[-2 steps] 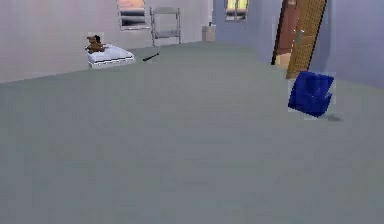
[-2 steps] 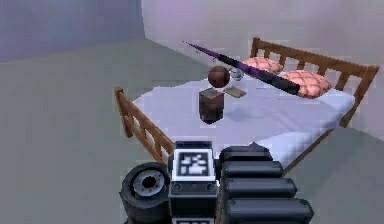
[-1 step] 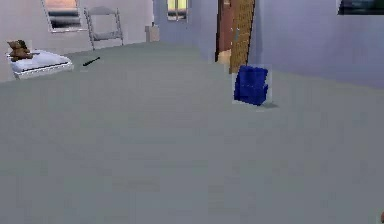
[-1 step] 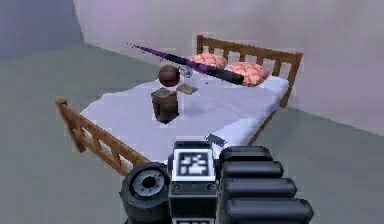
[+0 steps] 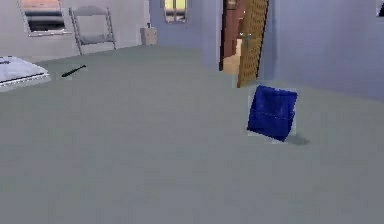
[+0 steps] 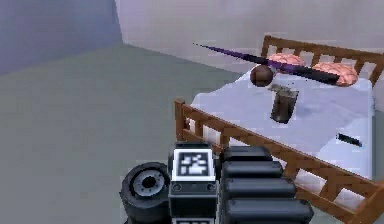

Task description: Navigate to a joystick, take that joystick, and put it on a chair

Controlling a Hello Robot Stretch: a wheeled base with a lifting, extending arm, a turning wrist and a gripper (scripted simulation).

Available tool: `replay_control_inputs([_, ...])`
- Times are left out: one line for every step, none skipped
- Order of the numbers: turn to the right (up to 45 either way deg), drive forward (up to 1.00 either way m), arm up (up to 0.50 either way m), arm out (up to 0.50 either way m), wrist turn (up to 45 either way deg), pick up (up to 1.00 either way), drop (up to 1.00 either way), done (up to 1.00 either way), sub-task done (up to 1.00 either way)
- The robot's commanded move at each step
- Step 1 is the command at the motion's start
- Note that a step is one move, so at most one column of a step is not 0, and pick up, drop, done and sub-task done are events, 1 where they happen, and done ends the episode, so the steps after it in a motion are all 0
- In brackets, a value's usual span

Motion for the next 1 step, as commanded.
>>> replay_control_inputs([0.0,1.0,0.0,0.0,0.0,0.0,0.0,0.0,0.0])
